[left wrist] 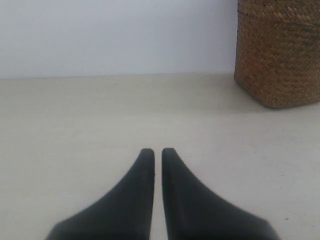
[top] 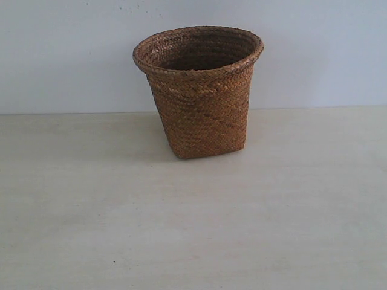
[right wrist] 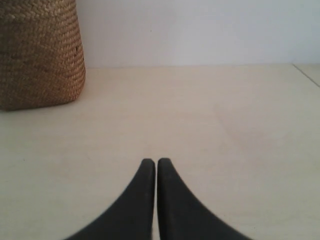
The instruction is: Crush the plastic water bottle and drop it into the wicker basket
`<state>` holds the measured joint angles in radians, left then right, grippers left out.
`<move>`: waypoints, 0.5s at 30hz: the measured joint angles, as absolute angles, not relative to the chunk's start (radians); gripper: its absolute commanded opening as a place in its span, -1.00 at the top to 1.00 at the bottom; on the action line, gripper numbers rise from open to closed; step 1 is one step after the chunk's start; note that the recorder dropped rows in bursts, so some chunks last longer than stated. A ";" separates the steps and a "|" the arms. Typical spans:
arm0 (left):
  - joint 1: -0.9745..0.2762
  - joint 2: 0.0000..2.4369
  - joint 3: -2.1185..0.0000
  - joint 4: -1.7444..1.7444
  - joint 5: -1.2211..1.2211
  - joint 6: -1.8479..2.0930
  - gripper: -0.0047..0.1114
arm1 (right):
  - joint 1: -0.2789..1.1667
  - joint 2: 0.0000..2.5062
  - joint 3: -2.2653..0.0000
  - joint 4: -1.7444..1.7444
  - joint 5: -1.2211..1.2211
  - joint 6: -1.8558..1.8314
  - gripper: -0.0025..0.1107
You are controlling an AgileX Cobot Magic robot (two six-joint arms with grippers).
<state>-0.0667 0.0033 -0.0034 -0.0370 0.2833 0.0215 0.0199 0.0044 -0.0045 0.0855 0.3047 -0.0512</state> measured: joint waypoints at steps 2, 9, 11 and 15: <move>-0.067 0.003 -0.003 -0.037 0.283 0.021 0.84 | 0.020 0.004 -0.002 0.086 0.319 -0.051 0.96; -0.067 0.003 -0.003 -0.037 0.283 0.021 0.84 | 0.020 0.004 0.000 0.086 0.329 -0.051 0.96; -0.067 0.003 -0.003 -0.037 0.283 0.021 0.84 | 0.020 0.004 0.000 0.086 0.329 -0.051 0.96; -0.067 0.003 -0.003 -0.037 0.283 0.021 0.84 | 0.020 0.004 0.000 0.086 0.329 -0.051 0.96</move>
